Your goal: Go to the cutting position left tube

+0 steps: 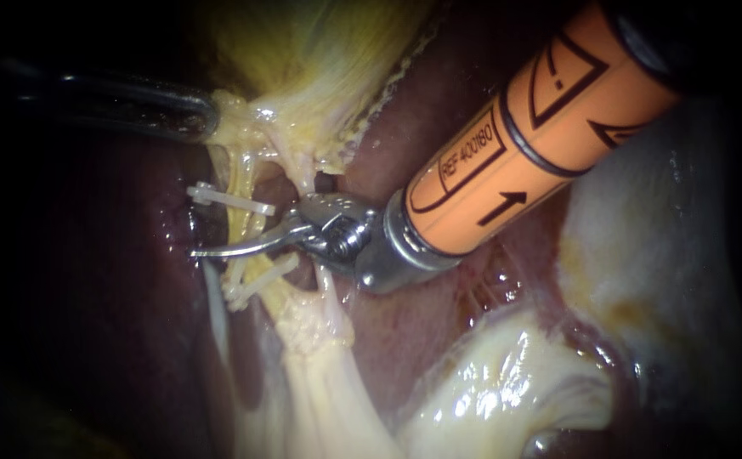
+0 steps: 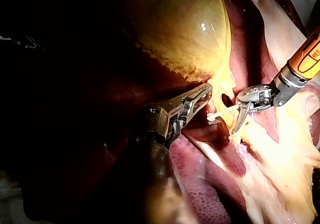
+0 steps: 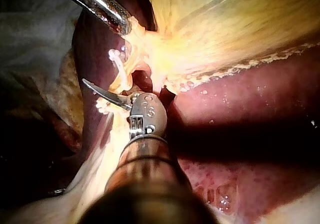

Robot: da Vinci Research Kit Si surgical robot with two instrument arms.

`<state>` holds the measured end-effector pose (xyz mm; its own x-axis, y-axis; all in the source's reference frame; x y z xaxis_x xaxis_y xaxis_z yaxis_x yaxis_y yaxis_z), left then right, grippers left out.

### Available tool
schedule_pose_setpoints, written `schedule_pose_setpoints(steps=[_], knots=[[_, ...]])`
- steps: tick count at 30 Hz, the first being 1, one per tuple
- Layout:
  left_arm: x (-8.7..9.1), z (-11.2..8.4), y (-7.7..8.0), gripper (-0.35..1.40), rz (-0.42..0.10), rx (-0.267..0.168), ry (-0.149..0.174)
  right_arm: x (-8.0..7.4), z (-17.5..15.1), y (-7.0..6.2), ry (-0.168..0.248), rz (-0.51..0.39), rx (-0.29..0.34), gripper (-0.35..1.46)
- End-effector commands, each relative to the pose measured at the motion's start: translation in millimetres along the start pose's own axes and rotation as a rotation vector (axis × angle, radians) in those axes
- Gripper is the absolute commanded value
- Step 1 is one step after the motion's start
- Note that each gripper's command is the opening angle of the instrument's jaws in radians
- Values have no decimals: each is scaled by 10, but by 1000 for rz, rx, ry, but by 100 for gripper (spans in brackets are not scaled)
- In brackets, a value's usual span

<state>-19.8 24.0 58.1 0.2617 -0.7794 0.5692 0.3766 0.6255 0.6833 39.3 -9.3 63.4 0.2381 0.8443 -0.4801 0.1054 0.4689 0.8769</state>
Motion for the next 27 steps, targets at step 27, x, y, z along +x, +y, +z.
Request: schedule_pose_setpoints(steps=[27], knots=[[0,0,1,-35,0,0,0,26,-69,-10,-264,-16,-40,131]])
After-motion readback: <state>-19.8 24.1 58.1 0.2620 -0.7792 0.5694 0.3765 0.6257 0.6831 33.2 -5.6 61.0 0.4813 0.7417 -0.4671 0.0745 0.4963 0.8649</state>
